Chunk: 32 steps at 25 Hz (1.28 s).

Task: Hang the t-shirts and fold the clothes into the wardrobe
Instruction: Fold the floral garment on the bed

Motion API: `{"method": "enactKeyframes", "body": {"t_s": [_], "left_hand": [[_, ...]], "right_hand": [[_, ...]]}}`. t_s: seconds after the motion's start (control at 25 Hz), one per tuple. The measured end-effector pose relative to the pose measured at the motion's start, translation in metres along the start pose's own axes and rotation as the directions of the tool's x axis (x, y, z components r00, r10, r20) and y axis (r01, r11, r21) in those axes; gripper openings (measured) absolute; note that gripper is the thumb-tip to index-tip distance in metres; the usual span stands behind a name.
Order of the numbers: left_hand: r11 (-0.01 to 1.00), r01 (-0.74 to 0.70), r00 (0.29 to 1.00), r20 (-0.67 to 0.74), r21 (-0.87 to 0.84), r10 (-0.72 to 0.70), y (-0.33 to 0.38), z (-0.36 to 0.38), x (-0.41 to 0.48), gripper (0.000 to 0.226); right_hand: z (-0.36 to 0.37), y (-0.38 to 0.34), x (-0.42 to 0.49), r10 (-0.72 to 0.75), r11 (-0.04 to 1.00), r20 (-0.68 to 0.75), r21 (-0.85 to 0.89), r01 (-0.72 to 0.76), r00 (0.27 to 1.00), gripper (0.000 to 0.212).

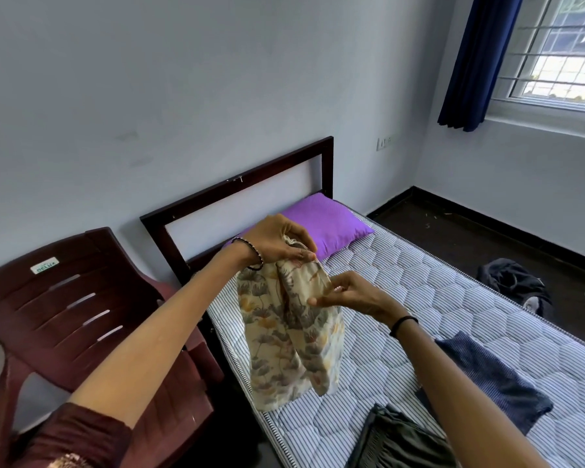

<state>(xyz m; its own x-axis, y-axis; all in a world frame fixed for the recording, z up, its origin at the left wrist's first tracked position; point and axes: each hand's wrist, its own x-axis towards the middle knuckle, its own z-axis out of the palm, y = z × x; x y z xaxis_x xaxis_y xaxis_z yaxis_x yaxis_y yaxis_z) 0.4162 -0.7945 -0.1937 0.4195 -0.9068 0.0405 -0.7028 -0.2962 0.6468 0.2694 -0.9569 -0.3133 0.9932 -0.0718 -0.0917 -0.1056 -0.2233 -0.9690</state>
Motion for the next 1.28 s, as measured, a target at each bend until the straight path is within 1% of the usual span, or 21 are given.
{"method": "enactKeyframes", "body": {"t_s": [0.04,0.12,0.16,0.24,0.28,0.4,0.52,0.6,0.68,0.8,0.88,0.92,0.96,1.0,1.04,1.08,1.12,1.16,1.2,1.24,1.28], "left_hand": [[1.0,0.002,1.0,-0.015,-0.021,-0.003,0.0,-0.001,0.0,0.017],[0.999,0.018,0.999,-0.031,-0.047,-0.019,-0.002,-0.004,0.0,0.018],[0.999,0.023,0.999,-0.036,-0.045,-0.024,-0.004,-0.006,0.0,0.018],[0.999,0.025,0.998,-0.052,-0.044,-0.027,-0.007,-0.01,-0.001,0.019],[0.998,0.022,0.998,-0.061,-0.053,-0.025,-0.008,-0.012,-0.001,0.019],[0.998,0.01,0.994,-0.106,-0.068,-0.017,-0.009,-0.014,-0.003,0.02],[0.999,0.045,0.99,-0.132,-0.028,-0.048,-0.018,-0.016,-0.004,0.02],[0.994,0.078,0.986,-0.153,0.072,-0.067,-0.028,-0.017,-0.004,0.022],[0.965,0.123,0.988,-0.124,0.234,-0.096,-0.038,-0.017,-0.005,0.026],[0.907,0.2,0.968,0.071,0.371,-0.242,-0.047,-0.023,-0.007,0.031],[0.828,0.16,0.934,0.189,0.537,-0.303,-0.049,-0.022,-0.005,0.027],[0.773,0.129,0.932,0.19,0.621,-0.308,-0.05,-0.019,-0.002,0.02],[0.716,0.132,0.936,0.15,0.686,-0.317,-0.049,-0.016,0.0,0.012],[0.65,0.186,0.94,0.059,0.737,-0.337,-0.045,-0.014,0.002,0.013],[0.578,0.261,0.943,-0.077,0.773,-0.323,-0.04,-0.013,0.004,0.02],[0.507,0.327,0.94,-0.219,0.797,-0.263,-0.035,-0.017,0.009,0.025],[0.474,0.368,0.927,-0.355,0.8,-0.121,-0.033,-0.021,0.016,0.027],[0.481,0.365,0.885,-0.458,0.797,0.087,-0.03,-0.024,0.021,0.03],[0.542,0.289,0.831,-0.488,0.789,0.267,-0.035,-0.026,0.027,0.034],[0.576,0.191,0.823,-0.45,0.794,0.347,-0.034,-0.03,0.03,0.039],[0.634,0.104,0.931,-0.298,0.766,0.208,-0.035,-0.033,0.031,0.042]], "right_hand": [[0.0,0.002,-0.001,0.027,0.999,0.032,-0.039,-0.025,0.999,0.02],[0.002,0.008,-0.003,0.07,0.995,0.079,-0.073,-0.064,0.994,0.019],[0.002,0.012,-0.003,0.088,0.993,0.08,-0.087,-0.081,0.993,0.026],[0.0,0.023,0.0,0.141,0.978,0.056,-0.161,-0.131,0.988,0.059],[-0.001,0.027,0.001,0.169,0.966,0.055,-0.207,-0.154,0.984,0.066],[-0.002,0.033,0.001,0.249,0.93,0.069,-0.294,-0.219,0.966,0.056],[-0.007,0.034,-0.004,0.298,0.907,0.052,-0.327,-0.266,0.953,0.045],[-0.012,0.039,-0.009,0.299,0.882,-0.028,-0.373,-0.287,0.954,0.043],[-0.019,0.046,-0.011,0.262,0.867,-0.16,-0.394,-0.305,0.952,0.05],[-0.035,0.053,-0.01,0.196,0.89,-0.392,-0.312,-0.331,0.899,0.058],[-0.043,0.05,-0.006,0.159,0.878,-0.467,-0.335,-0.341,0.87,0.06],[-0.046,0.047,-0.002,0.15,0.861,-0.475,-0.368,-0.351,0.867,0.058],[-0.048,0.04,0.003,0.152,0.842,-0.464,-0.402,-0.361,0.873,0.052],[-0.05,0.03,0.008,0.153,0.823,-0.45,-0.435,-0.365,0.88,0.042],[-0.053,0.017,0.013,0.144,0.819,-0.459,-0.442,-0.366,0.877,0.03],[-0.057,0.003,0.02,0.113,0.84,-0.502,-0.413,-0.352,0.857,0.021],[-0.062,-0.011,0.026,0.044,0.897,-0.589,-0.332,-0.291,0.807,0.016],[-0.065,-0.027,0.028,-0.068,0.951,-0.693,-0.263,-0.164,0.718,0.018],[-0.07,-0.036,0.031,-0.164,0.97,-0.763,-0.241,-0.041,0.626,0.023],[-0.076,-0.043,0.033,-0.206,0.968,-0.76,-0.251,0.014,0.617,0.028],[-0.08,-0.048,0.031,-0.183,0.958,-0.634,-0.286,-0.009,0.751,0.028]]}}
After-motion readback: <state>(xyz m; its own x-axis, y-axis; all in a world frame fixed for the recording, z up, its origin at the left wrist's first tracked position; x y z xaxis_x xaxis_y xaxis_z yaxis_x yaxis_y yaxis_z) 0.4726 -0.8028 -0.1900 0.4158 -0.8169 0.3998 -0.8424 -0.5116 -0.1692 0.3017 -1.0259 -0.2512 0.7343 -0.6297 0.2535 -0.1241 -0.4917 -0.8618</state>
